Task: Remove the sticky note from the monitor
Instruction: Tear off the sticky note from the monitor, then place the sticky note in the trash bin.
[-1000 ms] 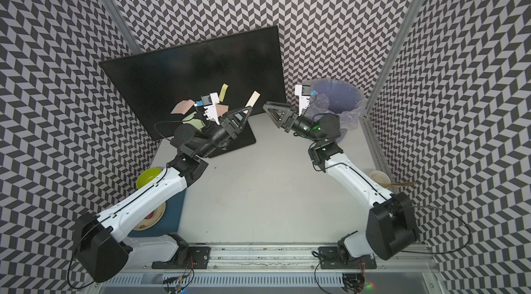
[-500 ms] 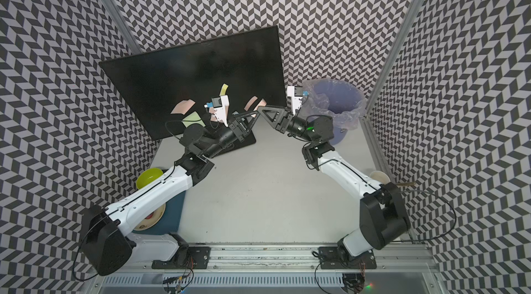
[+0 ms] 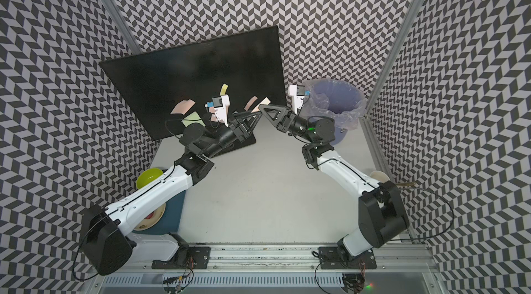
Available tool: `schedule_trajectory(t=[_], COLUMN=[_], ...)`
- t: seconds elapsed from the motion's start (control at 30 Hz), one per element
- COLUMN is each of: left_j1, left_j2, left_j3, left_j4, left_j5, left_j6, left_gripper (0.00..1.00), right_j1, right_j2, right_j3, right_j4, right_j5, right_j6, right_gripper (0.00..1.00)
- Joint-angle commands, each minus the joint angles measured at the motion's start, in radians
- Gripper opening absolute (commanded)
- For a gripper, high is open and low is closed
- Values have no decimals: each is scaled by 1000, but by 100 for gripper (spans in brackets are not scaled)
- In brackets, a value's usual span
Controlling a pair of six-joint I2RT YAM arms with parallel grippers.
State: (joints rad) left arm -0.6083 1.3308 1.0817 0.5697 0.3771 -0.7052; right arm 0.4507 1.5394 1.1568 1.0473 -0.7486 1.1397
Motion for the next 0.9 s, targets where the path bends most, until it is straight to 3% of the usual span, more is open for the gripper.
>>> schedule_trajectory(t=[0.0,0.07,0.27,0.3,0.4,0.53,0.63,0.87], left_j1=[2,12,63,78,112,156,182,226], left_j2=[-31,-45,-95,-103,-120,-155,-178,-193], left_j3=[20,15,9,11,13,-25,-58,-75], left_j4=[-29,-59,-171,-206,-291,-331,-337,-373], left_j5=[5,-7,-48,-58,-93,-128,-140,-142], left_j6=[40,61,145,168,215,234,228,238], left_gripper=[59,69,81,83,86,88,89,90], right_j1=[-53,-85,-260,-311,-412,-532,-560,-563], right_j2=[-42,-62,-117,-118,-93,-39,39,271], right_j3=[-17,-17,39,85,182,265,385,704], right_j4=[-16,-80,-414,-560,-834,-970,-1104,-1424], right_j5=[0,-7,6,36,144,226,274,369], right_j6=[-57,-121,-418,-553,-776,-875,-987,-1160], right_gripper=[0,0,0,0,0,0,0,15])
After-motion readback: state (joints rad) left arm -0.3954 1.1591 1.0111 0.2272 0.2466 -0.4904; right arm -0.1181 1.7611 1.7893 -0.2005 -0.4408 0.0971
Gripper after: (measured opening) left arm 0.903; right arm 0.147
